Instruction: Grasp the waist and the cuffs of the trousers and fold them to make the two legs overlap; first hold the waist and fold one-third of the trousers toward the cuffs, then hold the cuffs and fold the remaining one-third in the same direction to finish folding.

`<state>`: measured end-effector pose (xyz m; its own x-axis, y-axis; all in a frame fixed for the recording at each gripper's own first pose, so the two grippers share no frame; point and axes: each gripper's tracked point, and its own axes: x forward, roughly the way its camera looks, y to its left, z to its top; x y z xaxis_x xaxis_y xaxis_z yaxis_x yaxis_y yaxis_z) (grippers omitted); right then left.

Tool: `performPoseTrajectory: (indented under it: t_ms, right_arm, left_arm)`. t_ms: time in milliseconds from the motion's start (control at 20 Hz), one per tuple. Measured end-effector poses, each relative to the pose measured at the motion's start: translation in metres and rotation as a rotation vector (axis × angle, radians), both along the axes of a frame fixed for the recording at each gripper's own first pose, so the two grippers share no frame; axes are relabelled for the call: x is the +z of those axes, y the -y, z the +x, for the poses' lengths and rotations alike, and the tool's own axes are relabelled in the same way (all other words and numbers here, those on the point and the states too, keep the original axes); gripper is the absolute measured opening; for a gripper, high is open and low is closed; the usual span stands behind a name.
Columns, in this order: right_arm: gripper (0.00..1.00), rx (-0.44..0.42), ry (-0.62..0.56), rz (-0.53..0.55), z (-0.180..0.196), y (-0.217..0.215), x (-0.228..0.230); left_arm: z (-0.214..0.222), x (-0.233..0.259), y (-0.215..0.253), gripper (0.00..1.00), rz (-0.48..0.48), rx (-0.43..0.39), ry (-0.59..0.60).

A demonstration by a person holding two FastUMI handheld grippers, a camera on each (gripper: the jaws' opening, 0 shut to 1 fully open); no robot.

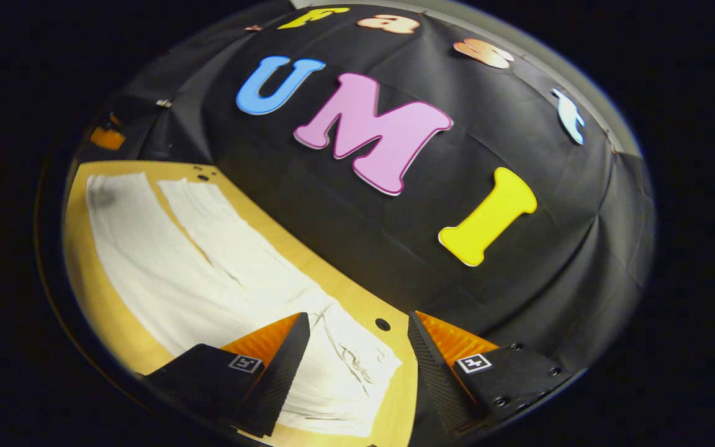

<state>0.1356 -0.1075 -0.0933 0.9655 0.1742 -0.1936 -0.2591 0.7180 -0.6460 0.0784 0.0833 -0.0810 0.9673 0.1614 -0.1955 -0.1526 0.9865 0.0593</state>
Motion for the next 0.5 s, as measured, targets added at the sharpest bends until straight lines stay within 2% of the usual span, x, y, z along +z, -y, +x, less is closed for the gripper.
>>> performPoseTrajectory:
  t_ms: [200, 500]
  right_arm:
    - [0.97, 0.094, -0.107, -0.172, -0.009, 0.020, -0.049]
    - [0.97, 0.187, -0.255, -0.375, -0.026, 0.063, -0.102]
  left_arm:
    - [-0.003, -0.002, -0.028, 0.99, 0.017, 0.041, -0.020]
    - [-0.006, -0.021, -0.044, 0.99, 0.003, 0.093, -0.074]
